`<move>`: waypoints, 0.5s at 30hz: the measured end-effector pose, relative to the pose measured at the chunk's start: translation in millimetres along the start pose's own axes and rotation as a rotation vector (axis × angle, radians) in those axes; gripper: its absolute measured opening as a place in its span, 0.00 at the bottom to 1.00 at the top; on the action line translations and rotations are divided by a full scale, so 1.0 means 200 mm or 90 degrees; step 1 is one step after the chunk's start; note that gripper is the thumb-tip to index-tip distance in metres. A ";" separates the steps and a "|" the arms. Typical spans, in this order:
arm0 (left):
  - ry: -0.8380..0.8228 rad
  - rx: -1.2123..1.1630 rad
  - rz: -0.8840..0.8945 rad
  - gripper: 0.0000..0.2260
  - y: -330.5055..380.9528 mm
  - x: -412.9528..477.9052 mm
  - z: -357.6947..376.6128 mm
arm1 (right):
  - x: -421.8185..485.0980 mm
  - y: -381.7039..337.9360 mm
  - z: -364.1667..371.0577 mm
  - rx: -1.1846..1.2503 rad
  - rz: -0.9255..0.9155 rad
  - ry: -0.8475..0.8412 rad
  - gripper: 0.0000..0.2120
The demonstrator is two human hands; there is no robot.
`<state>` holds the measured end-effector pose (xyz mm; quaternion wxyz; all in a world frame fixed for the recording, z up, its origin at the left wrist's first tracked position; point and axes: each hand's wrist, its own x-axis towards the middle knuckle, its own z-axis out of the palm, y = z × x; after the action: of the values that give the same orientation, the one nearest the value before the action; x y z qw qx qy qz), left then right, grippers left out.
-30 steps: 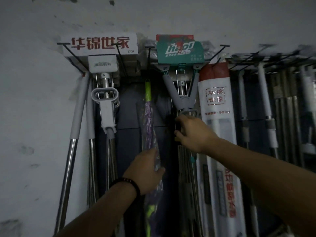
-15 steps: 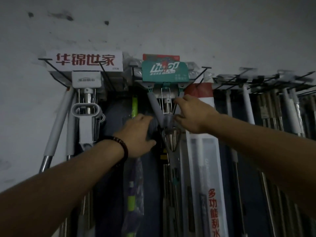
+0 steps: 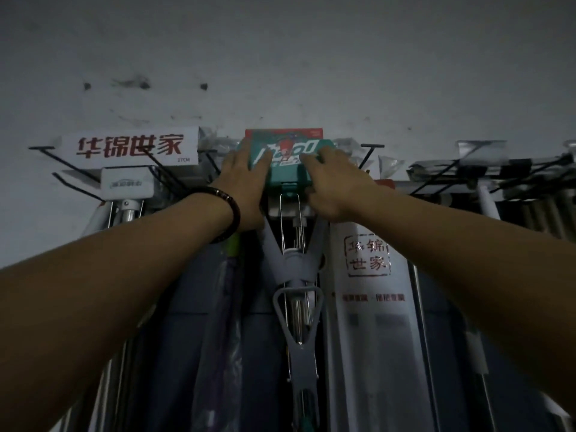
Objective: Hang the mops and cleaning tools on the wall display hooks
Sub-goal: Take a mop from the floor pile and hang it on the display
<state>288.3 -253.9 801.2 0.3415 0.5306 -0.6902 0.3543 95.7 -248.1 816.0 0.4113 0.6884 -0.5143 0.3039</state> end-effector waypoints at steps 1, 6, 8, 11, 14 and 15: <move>0.010 0.003 -0.004 0.59 -0.01 0.01 0.02 | 0.01 0.01 0.01 -0.002 -0.001 0.005 0.41; -0.033 0.023 -0.008 0.57 0.00 0.05 0.10 | 0.03 0.08 0.06 0.002 0.003 -0.008 0.39; -0.043 0.013 -0.009 0.55 0.00 0.07 0.12 | 0.04 0.09 0.08 0.000 0.008 -0.009 0.37; -0.046 -0.001 -0.005 0.53 -0.02 0.09 0.13 | 0.05 0.09 0.11 0.003 0.011 -0.004 0.35; -0.045 0.006 0.007 0.50 -0.05 0.12 0.15 | 0.06 0.08 0.15 0.015 0.018 -0.018 0.37; -0.046 0.005 0.009 0.50 -0.06 0.13 0.17 | 0.07 0.07 0.16 0.016 0.021 -0.026 0.37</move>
<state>291.2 -296.9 806.9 0.3118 0.5392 -0.7045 0.3402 85.5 -284.3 816.0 0.3868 0.6912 -0.5299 0.3032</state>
